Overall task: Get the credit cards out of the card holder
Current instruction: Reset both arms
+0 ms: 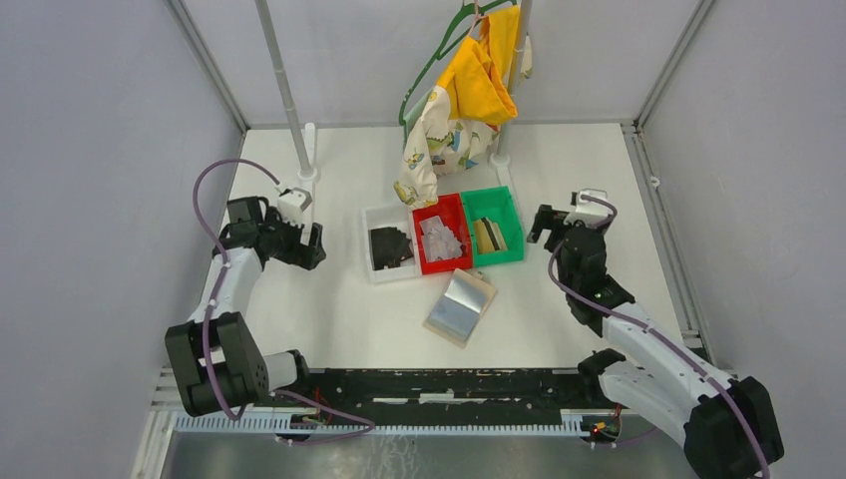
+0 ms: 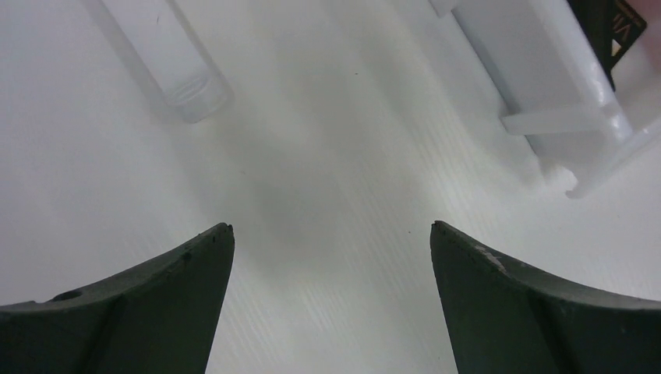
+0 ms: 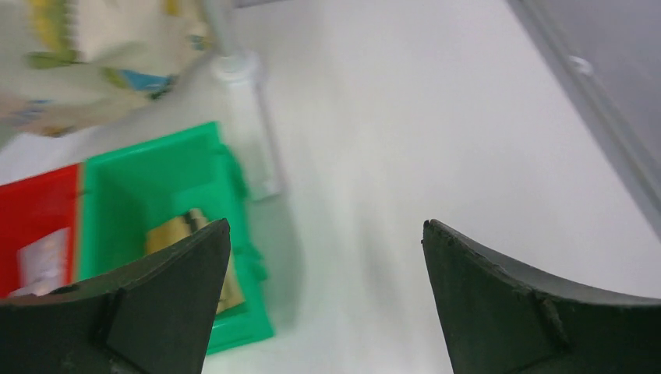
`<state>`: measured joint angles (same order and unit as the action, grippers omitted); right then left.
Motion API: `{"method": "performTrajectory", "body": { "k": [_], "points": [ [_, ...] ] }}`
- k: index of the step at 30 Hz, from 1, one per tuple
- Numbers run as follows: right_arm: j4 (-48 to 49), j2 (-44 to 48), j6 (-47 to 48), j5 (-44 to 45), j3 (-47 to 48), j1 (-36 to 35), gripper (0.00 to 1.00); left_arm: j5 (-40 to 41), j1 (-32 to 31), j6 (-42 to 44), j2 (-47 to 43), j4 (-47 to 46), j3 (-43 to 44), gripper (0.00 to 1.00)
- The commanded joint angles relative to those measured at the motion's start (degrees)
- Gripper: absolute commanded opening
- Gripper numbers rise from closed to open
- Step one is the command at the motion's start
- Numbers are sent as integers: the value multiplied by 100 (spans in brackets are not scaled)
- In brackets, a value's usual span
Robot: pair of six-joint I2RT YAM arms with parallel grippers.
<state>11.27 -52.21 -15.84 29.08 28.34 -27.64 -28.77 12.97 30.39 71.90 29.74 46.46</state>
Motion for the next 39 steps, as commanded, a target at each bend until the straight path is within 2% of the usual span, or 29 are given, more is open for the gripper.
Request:
{"method": "performTrajectory", "body": {
  "k": [1,4,7,12,15,22,28,30,33,37,39],
  "points": [
    [1483,293,366,1453,-1016,336,98,31,171,-782,134,-2198,-618,100],
    [1997,193,687,2373,-1472,500,98,-9,322,-1230,284,-3363,-1055,100],
    [2049,-121,565,2459,-1623,964,98,-53,542,-1936,428,-4070,-1202,100],
    [2874,-412,846,2216,-2138,1460,98,-168,777,-2712,408,-5017,-1519,100],
    [3249,-721,1121,2231,-2368,1554,98,-214,839,-3228,335,-6010,-2011,100],
    [4786,-1347,1837,1677,-2793,1651,98,223,850,-3754,737,-8067,-2918,100],
    [6368,-1904,2190,1269,-3361,1668,98,593,837,-4533,1111,-9856,-3478,100],
    [6904,-2063,2283,1144,-3540,1672,98,720,794,-4437,1238,-10061,-3510,100],
    [6923,-2061,2395,783,-3565,1670,98,750,555,-4231,1488,-11200,-3893,100],
    [7222,-2159,2613,287,-3673,1673,98,1901,-606,-3192,1539,-11606,-4278,100],
    [7478,-2405,2678,25,-3736,1671,98,2188,-850,-3075,1857,-11882,-4235,100]
  ]
}}
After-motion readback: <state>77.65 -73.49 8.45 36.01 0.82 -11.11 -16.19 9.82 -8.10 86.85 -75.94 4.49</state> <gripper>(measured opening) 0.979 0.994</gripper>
